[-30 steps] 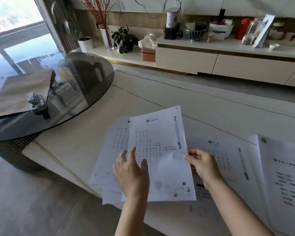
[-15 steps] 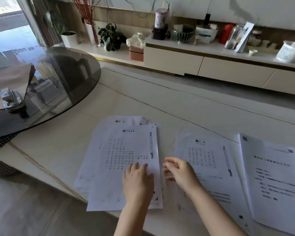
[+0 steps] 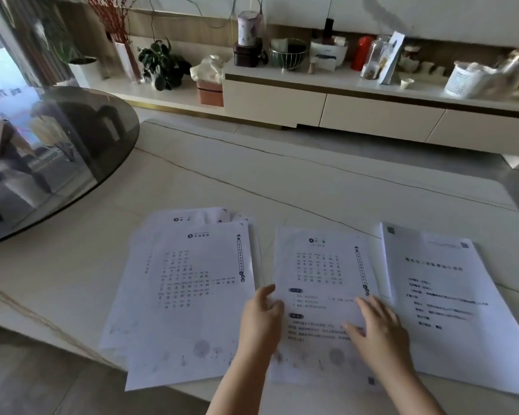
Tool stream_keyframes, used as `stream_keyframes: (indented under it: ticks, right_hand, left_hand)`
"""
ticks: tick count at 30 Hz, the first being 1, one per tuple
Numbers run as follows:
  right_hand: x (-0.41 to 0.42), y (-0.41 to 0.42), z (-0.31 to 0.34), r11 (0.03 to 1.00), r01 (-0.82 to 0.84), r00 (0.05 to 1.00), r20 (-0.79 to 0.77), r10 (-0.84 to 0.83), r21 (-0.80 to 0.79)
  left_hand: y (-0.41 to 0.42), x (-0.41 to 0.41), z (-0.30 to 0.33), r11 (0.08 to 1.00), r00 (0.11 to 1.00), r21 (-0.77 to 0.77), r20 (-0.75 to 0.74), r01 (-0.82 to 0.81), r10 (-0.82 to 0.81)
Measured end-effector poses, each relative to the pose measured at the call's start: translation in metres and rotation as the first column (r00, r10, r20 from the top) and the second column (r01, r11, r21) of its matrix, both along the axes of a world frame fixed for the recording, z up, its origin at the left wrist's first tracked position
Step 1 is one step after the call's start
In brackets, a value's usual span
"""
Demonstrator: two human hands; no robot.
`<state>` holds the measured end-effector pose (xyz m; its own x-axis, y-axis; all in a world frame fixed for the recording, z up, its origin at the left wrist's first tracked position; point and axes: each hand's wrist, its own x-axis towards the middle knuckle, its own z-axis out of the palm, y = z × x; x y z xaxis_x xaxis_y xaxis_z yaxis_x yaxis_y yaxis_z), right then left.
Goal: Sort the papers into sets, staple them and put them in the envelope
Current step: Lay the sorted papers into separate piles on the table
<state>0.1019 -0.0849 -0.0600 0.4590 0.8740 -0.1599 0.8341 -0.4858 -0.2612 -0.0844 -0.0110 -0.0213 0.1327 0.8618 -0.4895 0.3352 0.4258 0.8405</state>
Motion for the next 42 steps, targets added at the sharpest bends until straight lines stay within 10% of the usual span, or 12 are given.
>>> stream_keyframes:
  ticks: [9,27,34,42]
  right_hand:
    - [-0.002,0.000,0.000,0.996,-0.055,0.998,-0.014,0.056,0.065]
    - [0.014,0.002,-0.015,0.936,0.172,0.976,-0.183,-0.119,0.308]
    - [0.002,0.011,0.014,0.947,0.226,0.873,-0.478,-0.093,0.227]
    - [-0.005,0.018,0.023,0.915,0.372,0.648,-0.749,-0.138,0.153]
  left_hand:
    - [0.002,0.000,-0.002,0.995,0.996,-0.048,0.030,-0.088,0.089]
    - [0.004,-0.009,-0.005,0.947,0.965,0.319,-0.241,-0.026,0.108]
    - [0.013,-0.024,0.001,0.950,0.939,0.085,0.200,-0.300,0.279]
    - [0.021,-0.037,-0.006,0.933,0.908,-0.022,0.225,-0.359,0.355]
